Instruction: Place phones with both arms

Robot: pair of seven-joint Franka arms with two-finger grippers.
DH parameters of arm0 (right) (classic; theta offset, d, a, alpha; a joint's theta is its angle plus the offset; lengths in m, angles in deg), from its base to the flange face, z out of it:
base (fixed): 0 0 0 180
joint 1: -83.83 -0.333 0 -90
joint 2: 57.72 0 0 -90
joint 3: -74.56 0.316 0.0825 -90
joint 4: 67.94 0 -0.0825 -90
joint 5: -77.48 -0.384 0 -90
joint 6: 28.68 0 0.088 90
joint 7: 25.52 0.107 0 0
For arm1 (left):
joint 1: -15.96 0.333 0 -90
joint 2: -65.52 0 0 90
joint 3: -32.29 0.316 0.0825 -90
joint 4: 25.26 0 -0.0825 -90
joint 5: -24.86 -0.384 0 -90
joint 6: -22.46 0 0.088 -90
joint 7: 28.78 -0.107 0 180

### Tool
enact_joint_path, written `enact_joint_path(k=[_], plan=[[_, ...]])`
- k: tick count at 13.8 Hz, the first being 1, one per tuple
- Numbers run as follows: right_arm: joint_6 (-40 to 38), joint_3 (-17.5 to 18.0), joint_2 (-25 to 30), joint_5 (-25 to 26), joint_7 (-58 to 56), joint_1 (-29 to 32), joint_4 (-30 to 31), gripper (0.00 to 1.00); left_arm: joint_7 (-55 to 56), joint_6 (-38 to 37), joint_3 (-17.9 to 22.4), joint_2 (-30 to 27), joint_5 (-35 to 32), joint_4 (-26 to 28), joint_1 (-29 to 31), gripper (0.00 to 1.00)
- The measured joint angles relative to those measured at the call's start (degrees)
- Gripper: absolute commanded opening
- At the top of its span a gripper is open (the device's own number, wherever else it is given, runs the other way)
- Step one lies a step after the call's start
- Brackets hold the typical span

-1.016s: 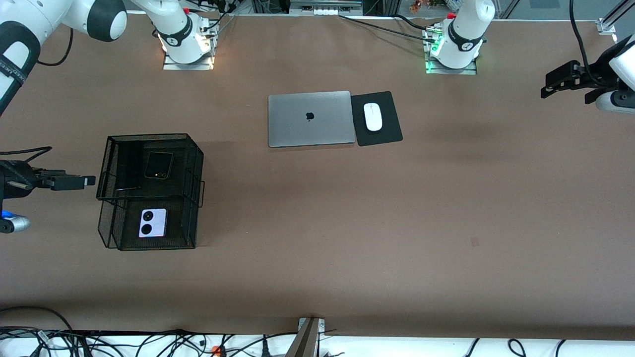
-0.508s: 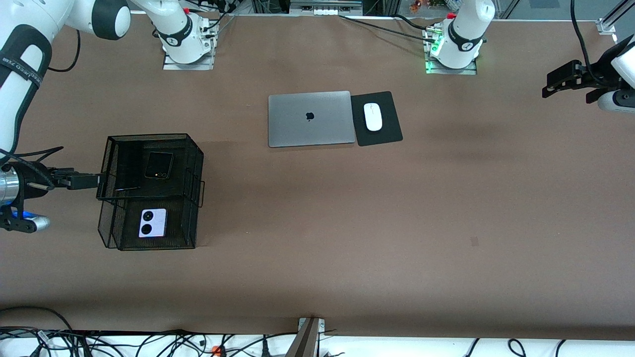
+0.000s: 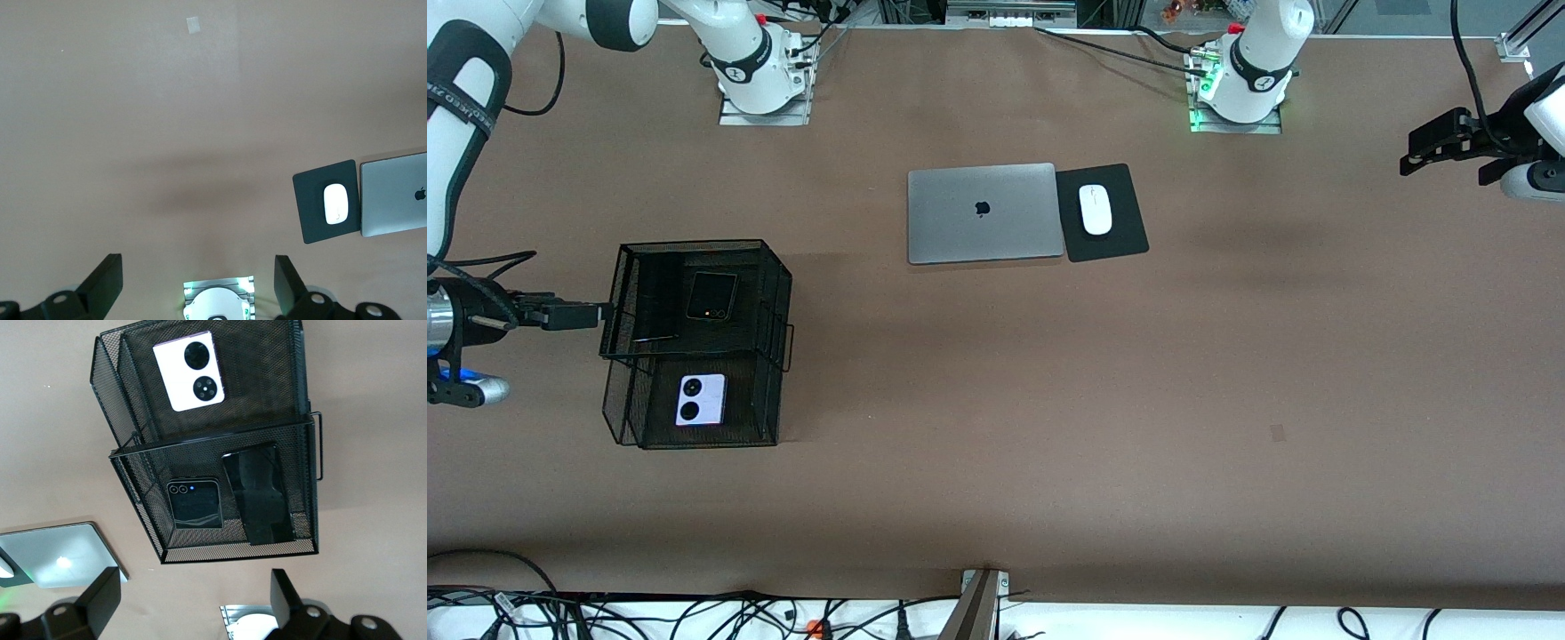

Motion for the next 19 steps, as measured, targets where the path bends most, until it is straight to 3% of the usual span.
enact_joint_path(k=[5,7,11,19], plan=[[5.5,1.1,4.5,2.3,-0.1,-0.2,8.4,0.99,0.0,0.0,0.0,0.0,0.0,0.0,0.0,1.00],[8.6,4.2,7.6,6.0,-0.1,0.4,13.0,0.99,0.0,0.0,0.0,0.0,0.0,0.0,0.0,1.00],[19.1,13.9,16.7,14.8,-0.1,3.1,26.9,0.99,0.0,0.0,0.0,0.0,0.0,-0.3,0.0,1.00],[36.8,18.0,32.3,20.8,-0.1,4.1,47.6,0.99,0.0,0.0,0.2,0.2,0.0,-0.3,0.0,1.00]])
